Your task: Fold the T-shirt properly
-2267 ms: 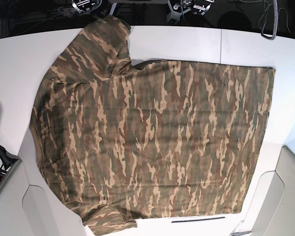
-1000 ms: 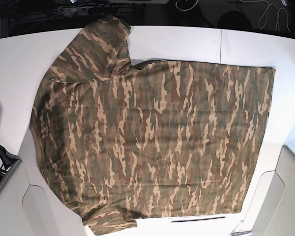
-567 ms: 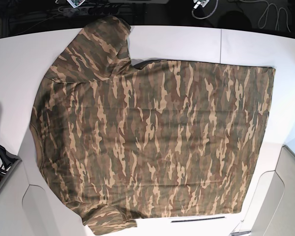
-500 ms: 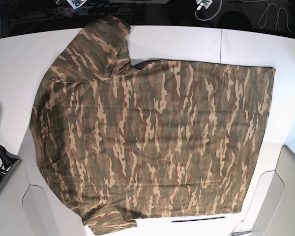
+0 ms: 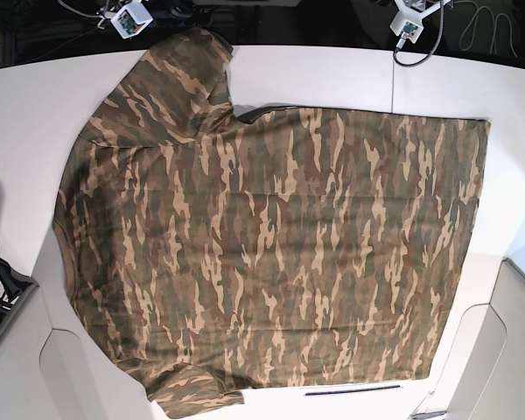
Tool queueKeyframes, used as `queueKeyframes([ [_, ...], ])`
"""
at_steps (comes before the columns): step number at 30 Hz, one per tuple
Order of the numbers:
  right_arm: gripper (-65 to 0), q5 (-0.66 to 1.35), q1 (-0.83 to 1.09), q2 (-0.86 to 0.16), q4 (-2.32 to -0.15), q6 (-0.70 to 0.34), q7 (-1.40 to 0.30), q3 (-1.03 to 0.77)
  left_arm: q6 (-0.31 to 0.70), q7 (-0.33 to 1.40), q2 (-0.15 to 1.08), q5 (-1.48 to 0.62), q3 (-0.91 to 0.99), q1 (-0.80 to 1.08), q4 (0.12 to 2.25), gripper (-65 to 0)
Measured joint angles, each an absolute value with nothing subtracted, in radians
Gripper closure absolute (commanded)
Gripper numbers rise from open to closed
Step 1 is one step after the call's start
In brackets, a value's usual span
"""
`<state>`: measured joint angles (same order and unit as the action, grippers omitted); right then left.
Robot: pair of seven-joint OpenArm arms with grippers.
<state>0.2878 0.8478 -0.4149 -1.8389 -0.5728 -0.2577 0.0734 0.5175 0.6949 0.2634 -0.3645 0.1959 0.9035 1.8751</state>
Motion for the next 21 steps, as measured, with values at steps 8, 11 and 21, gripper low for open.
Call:
queueKeyframes([
  [8, 0.0, 0.398, 0.847, -0.406, -1.879, -0.572, -0.26, -0.058, 0.532, 0.711, 0.263, -0.398, 0.199, 0.904, 1.947, -10.3],
  [11, 0.0, 0.43, 0.847, -0.406, -1.879, -0.572, -0.261, -0.118, 0.532, 0.711, 0.263, -0.398, 0.199, 0.904, 1.964, -10.4],
  [21, -19.2, 0.561, 0.794, -0.404, -1.878, -0.53, -0.329, -0.303, 0.532, 0.711, 0.264, -0.398, 0.199, 0.9, 1.99, -27.1],
])
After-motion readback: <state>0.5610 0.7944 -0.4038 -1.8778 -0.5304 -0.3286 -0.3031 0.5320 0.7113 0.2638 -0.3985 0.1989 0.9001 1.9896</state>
